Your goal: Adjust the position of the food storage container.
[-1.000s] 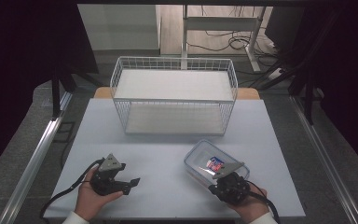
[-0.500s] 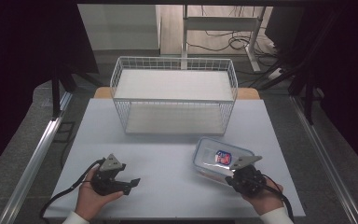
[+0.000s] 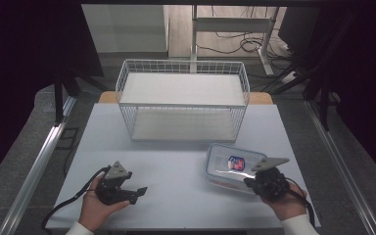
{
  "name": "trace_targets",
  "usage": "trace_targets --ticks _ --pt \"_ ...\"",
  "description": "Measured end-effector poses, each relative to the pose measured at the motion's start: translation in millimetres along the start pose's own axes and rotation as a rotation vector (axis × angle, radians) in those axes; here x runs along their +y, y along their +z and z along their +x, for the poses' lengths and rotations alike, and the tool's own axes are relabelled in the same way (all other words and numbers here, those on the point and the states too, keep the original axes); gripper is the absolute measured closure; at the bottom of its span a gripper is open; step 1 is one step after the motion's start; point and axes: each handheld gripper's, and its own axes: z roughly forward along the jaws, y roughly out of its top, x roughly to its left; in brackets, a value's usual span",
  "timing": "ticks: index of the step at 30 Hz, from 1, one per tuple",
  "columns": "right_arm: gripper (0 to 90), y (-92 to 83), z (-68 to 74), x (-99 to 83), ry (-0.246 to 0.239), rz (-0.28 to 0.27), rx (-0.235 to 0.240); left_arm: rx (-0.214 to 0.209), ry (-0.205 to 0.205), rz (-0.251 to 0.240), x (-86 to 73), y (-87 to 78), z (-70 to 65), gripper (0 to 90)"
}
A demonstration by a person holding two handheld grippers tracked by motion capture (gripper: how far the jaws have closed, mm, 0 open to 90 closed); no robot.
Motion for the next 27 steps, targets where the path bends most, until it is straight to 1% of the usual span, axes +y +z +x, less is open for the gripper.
trace_targets --ticks 2,3,5,6,8,9,10,11,12,13,16,19,22,27 --pt "89.2 -7.2 -11.3 2.4 0.033 -0.024 -0.041 -0.001 0.0 0.003 0.0 0.8 -0.2 21.2" --pt "89.2 -9.6 -19.6 2.4 0.055 -0.031 -0.066 -0.001 0.0 0.003 0.0 0.9 -0.2 21.2" --pt "89.2 -10.5 -37.4 -0.7 0.105 -0.024 -0.147 0.0 0.0 0.003 -0.1 0.8 -0.3 21.2" --pt "89.2 -9.6 -46.0 -3.4 0.131 -0.021 -0.172 0.0 0.0 0.003 -0.1 0.7 -0.3 21.2" --pt "89.2 -7.6 -60.9 -9.0 0.174 -0.013 -0.207 0.002 -0.002 0.003 0.0 0.8 -0.1 21.2" --pt "89.2 -7.6 -60.9 -9.0 0.174 -0.013 -0.207 0.002 -0.002 0.003 0.0 0.8 -0.1 21.2" --pt "89.2 -6.4 -65.7 -10.7 0.186 -0.007 -0.219 0.002 -0.002 0.001 0.2 1.2 -0.1 21.2" --pt "89.2 1.3 -80.9 -14.1 0.226 0.018 -0.222 -0.003 -0.003 -0.007 0.4 1.4 -0.3 21.4" --pt "89.2 1.3 -80.9 -14.1 0.226 0.018 -0.222 -0.003 -0.003 -0.007 0.4 1.4 -0.3 21.4" --pt "89.2 13.8 -92.5 -16.2 0.255 0.046 -0.207 -0.008 -0.01 -0.014 0.8 1.4 -0.3 21.5" --pt "89.2 27.4 -99.0 -16.9 0.268 0.07 -0.185 0.0 -0.009 -0.012 0.4 0.6 -0.3 21.5" --pt "89.2 35.7 -99.6 -14.6 0.257 0.106 -0.202 0.003 -0.002 -0.01 0.4 -0.1 0.0 21.5" --pt "89.2 38.2 -100.5 -11.4 0.26 0.108 -0.198 0.007 0.001 -0.006 0.0 0.8 -0.3 21.4" --pt "89.2 44.0 -97.3 -2.5 0.238 0.111 -0.193 0.006 0.004 -0.006 -0.2 0.7 -0.3 21.4"
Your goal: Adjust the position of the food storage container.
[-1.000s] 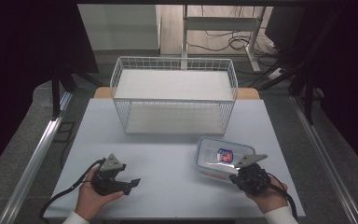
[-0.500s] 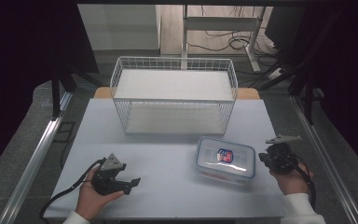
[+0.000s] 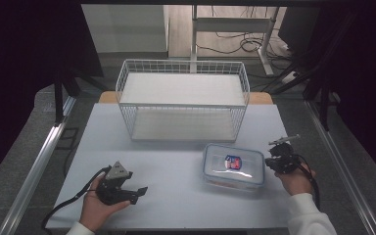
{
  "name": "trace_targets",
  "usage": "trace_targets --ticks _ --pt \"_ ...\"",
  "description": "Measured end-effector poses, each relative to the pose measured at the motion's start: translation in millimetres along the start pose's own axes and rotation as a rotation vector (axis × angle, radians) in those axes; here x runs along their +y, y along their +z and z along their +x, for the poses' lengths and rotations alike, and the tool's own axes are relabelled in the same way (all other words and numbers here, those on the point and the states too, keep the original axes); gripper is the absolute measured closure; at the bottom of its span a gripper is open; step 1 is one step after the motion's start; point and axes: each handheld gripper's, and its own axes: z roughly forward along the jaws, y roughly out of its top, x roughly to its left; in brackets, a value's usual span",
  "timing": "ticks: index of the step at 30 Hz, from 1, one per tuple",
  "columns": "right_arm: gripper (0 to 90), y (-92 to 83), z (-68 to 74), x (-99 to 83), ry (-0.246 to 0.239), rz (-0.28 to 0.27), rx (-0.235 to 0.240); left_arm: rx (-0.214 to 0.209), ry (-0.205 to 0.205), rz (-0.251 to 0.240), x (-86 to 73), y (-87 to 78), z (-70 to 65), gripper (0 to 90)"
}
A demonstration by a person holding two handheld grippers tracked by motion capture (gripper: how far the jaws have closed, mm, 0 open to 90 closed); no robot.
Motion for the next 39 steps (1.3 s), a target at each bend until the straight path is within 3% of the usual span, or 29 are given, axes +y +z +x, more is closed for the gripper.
trace_targets --ticks 12,13,18,20,28,39 --pt "89.2 9.0 27.6 18.2 -0.074 -0.007 0.034 0.003 0.004 0.01 0.6 1.0 1.9 21.2" --pt "89.2 9.4 36.0 21.9 -0.094 -0.014 0.046 0.004 0.004 0.012 0.5 1.0 1.9 21.2" --pt "89.2 11.1 50.4 27.7 -0.125 -0.022 0.071 0.006 0.007 0.014 0.4 1.0 2.1 21.1" --pt "89.2 13.2 63.7 32.8 -0.152 -0.021 0.087 0.01 0.009 0.015 0.5 0.7 2.8 21.0" --pt "89.2 17.8 93.1 42.6 -0.214 -0.023 0.141 0.022 0.019 0.026 0.5 1.1 4.6 20.6" --pt "89.2 21.5 108.2 47.1 -0.247 -0.044 0.152 0.023 0.019 0.029 0.3 1.0 4.9 20.5"
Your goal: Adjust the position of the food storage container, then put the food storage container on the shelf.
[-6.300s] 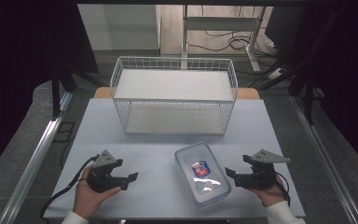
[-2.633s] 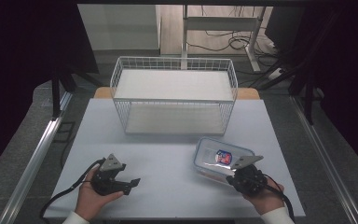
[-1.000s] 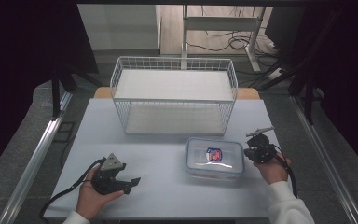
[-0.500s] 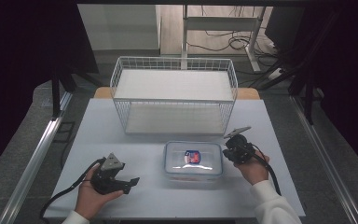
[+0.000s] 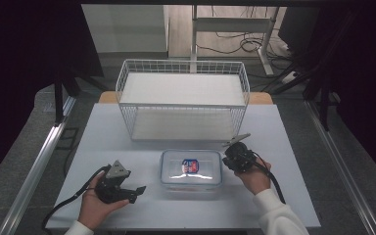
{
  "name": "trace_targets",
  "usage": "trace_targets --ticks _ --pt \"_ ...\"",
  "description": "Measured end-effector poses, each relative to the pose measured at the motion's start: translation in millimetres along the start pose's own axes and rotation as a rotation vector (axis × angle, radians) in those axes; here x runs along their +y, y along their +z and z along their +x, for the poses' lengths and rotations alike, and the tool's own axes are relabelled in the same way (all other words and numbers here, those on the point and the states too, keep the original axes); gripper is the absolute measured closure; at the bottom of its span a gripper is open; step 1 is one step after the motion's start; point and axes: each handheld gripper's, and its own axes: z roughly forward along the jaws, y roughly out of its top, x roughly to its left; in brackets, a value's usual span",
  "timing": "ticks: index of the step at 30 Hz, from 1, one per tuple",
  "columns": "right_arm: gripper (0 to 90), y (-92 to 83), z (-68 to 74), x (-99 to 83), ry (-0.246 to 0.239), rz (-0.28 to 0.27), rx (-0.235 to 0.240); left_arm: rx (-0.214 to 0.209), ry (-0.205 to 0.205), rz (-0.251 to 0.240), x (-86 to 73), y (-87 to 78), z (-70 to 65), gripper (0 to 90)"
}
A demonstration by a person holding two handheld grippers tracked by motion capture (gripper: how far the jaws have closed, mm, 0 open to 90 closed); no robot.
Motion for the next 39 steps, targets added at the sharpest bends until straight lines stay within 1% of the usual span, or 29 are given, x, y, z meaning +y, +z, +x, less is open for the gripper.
trace_targets --ticks 2,5,6,8,9,12,15,17,18,19,20,21,23,24,25,26,28,31,34,36,37,38,39 --pt "89.2 0.5 2.4 0.2 -0.012 -0.005 -0.007 -0.001 0.001 0.002 0.2 0.6 0.3 20.5" --pt "89.2 -0.2 0.8 -0.8 -0.017 -0.014 0.004 -0.005 0.001 0.0 0.6 1.4 1.1 20.5" --pt "89.1 -1.8 0.1 -1.9 -0.014 -0.026 0.004 -0.006 -0.002 0.001 0.9 1.0 1.2 20.5" --pt "89.1 -8.3 -2.7 -6.6 -0.005 -0.048 -0.01 -0.019 -0.02 -0.018 1.1 0.1 0.4 20.5" --pt "89.1 -12.8 -5.3 -10.0 0.006 -0.066 -0.007 -0.024 -0.022 -0.022 1.4 -0.2 0.4 20.5" --pt "89.1 -27.1 -11.5 -23.2 0.054 -0.122 0.025 -0.038 -0.03 -0.025 2.2 0.7 1.3 20.5" --pt "89.1 -37.3 -13.2 -39.9 0.061 -0.155 0.031 -0.043 -0.012 -0.014 1.8 0.5 2.5 20.4" --pt "89.0 -41.5 -14.1 -48.7 0.071 -0.173 0.03 -0.046 -0.01 -0.014 1.2 0.5 1.9 20.4" --pt "88.1 -42.9 -14.9 -51.6 0.078 -0.188 0.032 -0.055 -0.013 -0.015 1.1 0.3 1.3 20.2" --pt "83.3 -44.0 -15.8 -53.6 0.091 -0.206 0.039 -0.071 -0.018 -0.022 0.9 -0.1 0.2 20.1" --pt "72.5 -45.1 -16.6 -54.9 0.112 -0.244 0.059 -0.076 -0.022 -0.026 0.9 -0.7 -0.9 20.0" --pt "64.4 -45.6 -16.6 -55.3 0.13 -0.271 0.079 -0.079 -0.028 -0.032 0.6 -1.9 -2.3 20.1" --pt "47.3 -46.9 -17.1 -55.0 0.183 -0.308 0.131 -0.072 -0.032 -0.043 -0.1 -4.9 -3.6 20.0" --pt "39.8 -47.4 -16.6 -54.8 0.195 -0.32 0.149 -0.066 -0.033 -0.047 -0.4 -6.2 -3.7 19.9" --pt "36.3 -48.1 -15.3 -54.9 0.201 -0.329 0.153 -0.06 -0.031 -0.047 -0.4 -7.2 -3.0 19.9" --pt "32.5 -48.3 -14.1 -55.4 0.206 -0.336 0.144 -0.054 -0.037 -0.05 -0.3 -7.5 -2.7 19.8" --pt "28.5 -48.1 -13.9 -56.9 0.216 -0.351 0.154 -0.053 -0.04 -0.051 0.4 -7.2 -2.0 19.7" --pt "26.8 -49.2 -14.5 -58.3 0.222 -0.365 0.17 -0.057 -0.041 -0.048 1.0 -5.5 -1.4 19.7" --pt "24.0 -51.8 -13.8 -60.0 0.225 -0.378 0.174 -0.058 -0.057 -0.06 2.0 -5.8 -0.6 19.7" --pt "23.9 -51.8 -13.8 -59.6 0.234 -0.381 0.182 -0.054 -0.065 -0.07 3.0 -5.6 0.6 19.6" --pt "24.0 -51.8 -14.0 -58.4 0.24 -0.381 0.183 -0.044 -0.083 -0.071 4.6 -4.1 1.4 19.7" --pt "24.1 -51.2 -13.7 -54.1 0.246 -0.384 0.195 -0.046 -0.096 -0.074 5.9 -3.2 2.5 19.9" --pt "24.1 -50.9 -13.4 -51.5 0.243 -0.387 0.203 -0.057 -0.117 -0.087 8.0 -2.0 4.3 19.9"
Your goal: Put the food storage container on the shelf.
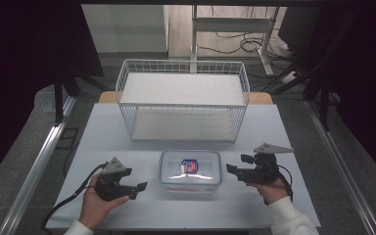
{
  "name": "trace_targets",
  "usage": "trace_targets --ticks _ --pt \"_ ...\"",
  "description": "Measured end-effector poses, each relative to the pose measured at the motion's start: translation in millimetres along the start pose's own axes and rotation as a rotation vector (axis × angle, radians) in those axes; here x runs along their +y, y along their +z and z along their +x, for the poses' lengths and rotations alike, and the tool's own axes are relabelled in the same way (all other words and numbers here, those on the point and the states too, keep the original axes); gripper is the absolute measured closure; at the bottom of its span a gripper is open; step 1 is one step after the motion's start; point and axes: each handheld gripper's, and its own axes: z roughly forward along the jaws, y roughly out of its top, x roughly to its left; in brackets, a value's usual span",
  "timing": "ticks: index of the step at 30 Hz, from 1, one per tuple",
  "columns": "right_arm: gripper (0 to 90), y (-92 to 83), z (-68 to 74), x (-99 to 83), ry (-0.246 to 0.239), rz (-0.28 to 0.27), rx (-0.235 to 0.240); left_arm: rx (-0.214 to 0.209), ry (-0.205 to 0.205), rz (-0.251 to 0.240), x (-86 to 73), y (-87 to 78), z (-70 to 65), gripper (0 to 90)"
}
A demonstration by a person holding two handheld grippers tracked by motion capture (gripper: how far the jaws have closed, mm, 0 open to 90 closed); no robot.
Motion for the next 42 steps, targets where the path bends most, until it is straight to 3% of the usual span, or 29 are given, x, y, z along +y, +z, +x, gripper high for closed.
trace_targets --ticks 5,8,13,17,24,27,30,35,42 --pt "23.7 8.7 -0.7 6.4 0.035 0.001 0.05 -0.076 -0.129 -0.057 14.0 5.5 12.3 20.3" --pt "24.0 11.4 -1.0 5.8 0.031 0.013 0.056 -0.071 -0.131 -0.049 20.0 10.0 16.2 20.7" --pt "24.4 11.4 -0.3 9.0 0.038 0.001 0.075 -0.111 -0.135 -0.037 24.5 15.8 13.6 20.7" --pt "24.3 15.9 0.0 5.5 0.045 0.014 0.082 -0.147 -0.166 -0.047 29.1 20.1 14.2 20.5" --pt "24.3 20.1 0.0 4.2 0.065 0.026 0.112 -0.158 -0.201 -0.057 41.1 28.6 17.6 19.7" --pt "24.3 21.2 -0.1 3.8 0.07 0.028 0.113 -0.179 -0.214 -0.041 43.3 35.6 15.8 19.4" --pt "24.3 24.5 -0.3 3.0 0.076 0.033 0.126 -0.227 -0.245 -0.022 47.0 41.9 15.5 18.4" --pt "24.2 30.1 -4.9 2.7 0.115 0.032 0.141 -0.276 -0.309 -0.005 50.5 54.6 24.6 18.0" --pt "20.3 45.9 -6.2 -2.8 0.138 0.088 0.178 -0.331 -0.325 0.066 45.4 70.2 25.5 17.9"
